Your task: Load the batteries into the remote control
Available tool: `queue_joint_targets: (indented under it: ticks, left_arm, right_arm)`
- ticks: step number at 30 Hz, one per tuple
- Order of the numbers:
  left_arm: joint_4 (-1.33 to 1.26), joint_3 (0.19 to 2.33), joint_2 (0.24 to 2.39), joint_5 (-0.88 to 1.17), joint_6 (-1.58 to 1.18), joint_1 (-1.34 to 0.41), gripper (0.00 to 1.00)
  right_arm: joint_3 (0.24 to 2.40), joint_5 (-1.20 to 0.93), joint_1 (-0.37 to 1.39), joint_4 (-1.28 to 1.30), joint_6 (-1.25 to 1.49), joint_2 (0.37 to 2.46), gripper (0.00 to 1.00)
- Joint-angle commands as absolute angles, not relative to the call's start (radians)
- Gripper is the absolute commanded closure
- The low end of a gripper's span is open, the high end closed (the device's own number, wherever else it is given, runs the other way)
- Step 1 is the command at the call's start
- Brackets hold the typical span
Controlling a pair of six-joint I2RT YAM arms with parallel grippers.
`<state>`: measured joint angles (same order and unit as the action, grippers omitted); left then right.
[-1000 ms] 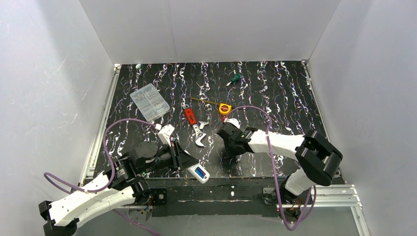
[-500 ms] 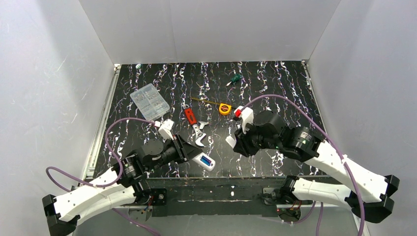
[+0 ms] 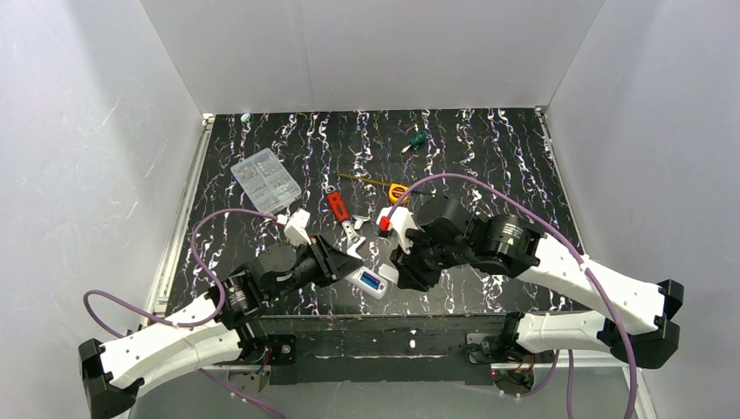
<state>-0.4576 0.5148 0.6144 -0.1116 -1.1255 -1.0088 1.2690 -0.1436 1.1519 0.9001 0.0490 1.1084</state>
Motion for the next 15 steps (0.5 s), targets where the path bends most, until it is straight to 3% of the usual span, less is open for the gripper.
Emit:
queue_joint_targets:
  ticks: [1,15]
  left_arm:
    - [-0.531,0.554,0.62,-0.12,-1.168,-1.006,1.0]
    - [-0.633,0.55,0.666,-0.117,-1.277,-1.006,1.0]
  right_arm:
    - [1.342,-0.167,1.166,0.902,0.003,1.113,0.76]
    - [1.456,-0.192,1.175,1.006,-0.085,1.22,0.77]
